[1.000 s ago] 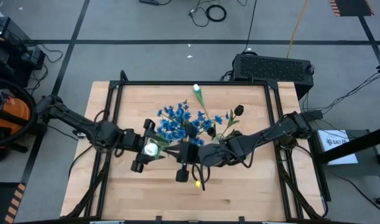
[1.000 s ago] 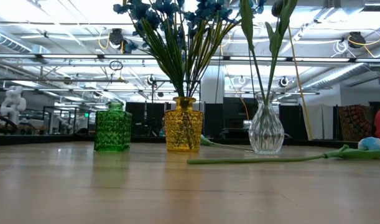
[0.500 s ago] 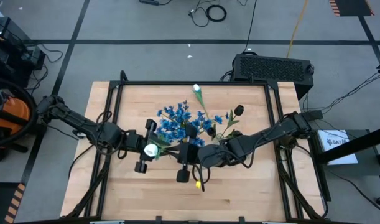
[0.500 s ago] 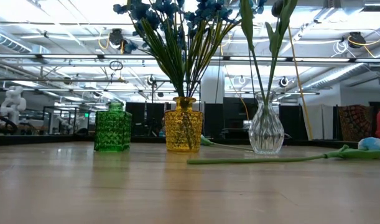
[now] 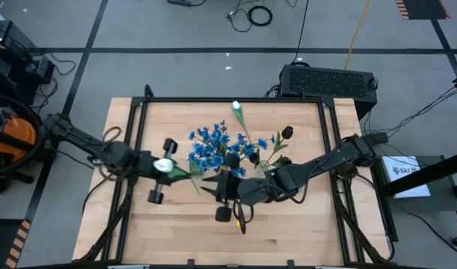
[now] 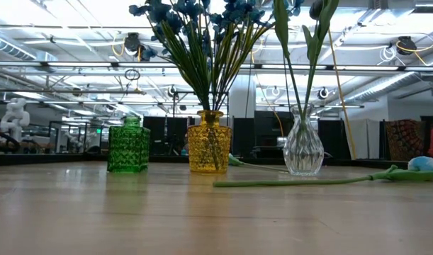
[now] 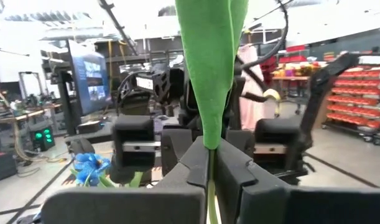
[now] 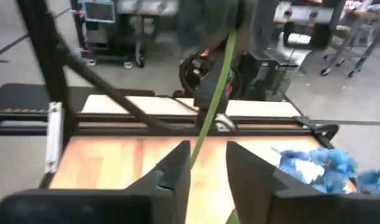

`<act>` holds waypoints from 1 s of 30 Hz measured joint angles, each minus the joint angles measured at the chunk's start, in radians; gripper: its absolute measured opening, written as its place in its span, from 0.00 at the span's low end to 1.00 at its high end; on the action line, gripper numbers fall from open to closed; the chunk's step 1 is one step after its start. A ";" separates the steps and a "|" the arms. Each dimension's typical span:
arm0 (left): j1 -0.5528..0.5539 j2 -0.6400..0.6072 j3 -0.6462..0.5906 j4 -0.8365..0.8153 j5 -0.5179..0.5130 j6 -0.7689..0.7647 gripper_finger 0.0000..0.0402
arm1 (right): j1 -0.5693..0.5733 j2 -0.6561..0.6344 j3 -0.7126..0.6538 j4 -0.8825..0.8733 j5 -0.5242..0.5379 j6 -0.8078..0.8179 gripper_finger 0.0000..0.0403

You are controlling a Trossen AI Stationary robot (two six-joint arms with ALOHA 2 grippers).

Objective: Sort flowers into vase by color
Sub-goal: Put the top left white flower into the green vase

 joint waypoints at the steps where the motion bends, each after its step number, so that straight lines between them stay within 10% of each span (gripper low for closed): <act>1: -0.004 -0.028 0.000 -0.027 0.001 -0.007 0.04 | 0.006 -0.006 0.000 -0.015 -0.001 0.008 0.25; 11: -0.022 -0.225 -0.129 -0.085 -0.125 0.050 0.03 | 0.175 -0.063 0.000 -0.281 0.002 0.200 0.38; 30: 0.025 -0.444 -0.592 0.313 -0.202 0.120 0.03 | 0.399 -0.087 0.000 -0.386 0.345 0.251 0.37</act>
